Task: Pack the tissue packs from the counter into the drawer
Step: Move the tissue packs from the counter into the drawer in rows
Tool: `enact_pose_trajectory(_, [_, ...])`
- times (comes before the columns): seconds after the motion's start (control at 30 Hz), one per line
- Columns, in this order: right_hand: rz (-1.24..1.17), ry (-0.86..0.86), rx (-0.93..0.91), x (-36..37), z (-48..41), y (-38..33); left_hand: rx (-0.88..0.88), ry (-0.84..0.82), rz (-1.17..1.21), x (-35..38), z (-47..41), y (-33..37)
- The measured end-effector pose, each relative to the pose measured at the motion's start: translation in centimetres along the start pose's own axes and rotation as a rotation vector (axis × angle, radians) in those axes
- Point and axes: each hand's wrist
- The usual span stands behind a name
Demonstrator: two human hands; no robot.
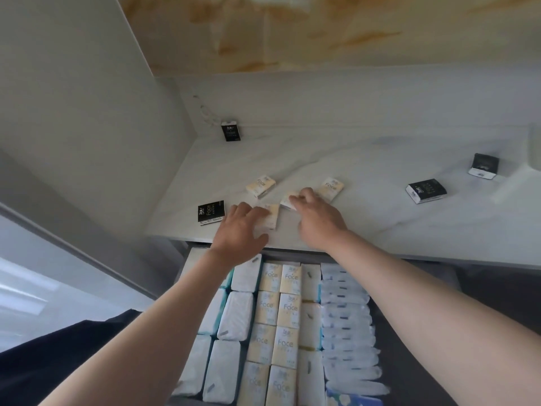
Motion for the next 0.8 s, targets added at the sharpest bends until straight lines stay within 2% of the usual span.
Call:
enact_pose_trajectory(0.1, [-0.052,0.039,0.007,-0.1,0.5,0.0,0.016,0.042,0.138,0.2,0.2,-0.3])
enact_pose_trajectory(0.17, [-0.069,0.035,0.006,-0.2,0.7,0.1,-0.015,-0.002,0.207,0.1,-0.2,-0.3])
enact_pose_trajectory(0.27, [-0.133,-0.047,0.037,-0.5,1.5,0.4,-0.099,-0.080,0.206,-0.7,-0.7,0.2])
enact_pose_trajectory(0.4, [-0.352,-0.218,0.125,-1.4,3.0,0.7,-0.073,-0.119,0.210,-1.7,0.7,1.3])
enact_pose_trajectory(0.6, [-0.285,-0.330,-0.060,-1.1,7.3,-0.1,0.025,-0.126,0.210,-1.4,6.8,2.3])
enact_pose_trajectory(0.8, [0.062,-0.533,-0.202,1.1,13.3,-1.2,0.090,-0.366,0.151,-0.9,11.0,4.8])
Point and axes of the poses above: each hand's wrist, its own z-axis away from the middle knuckle, its own x-axis out of the palm, y = z × x, and after that the axes turned 11 degrees about x, right-handed
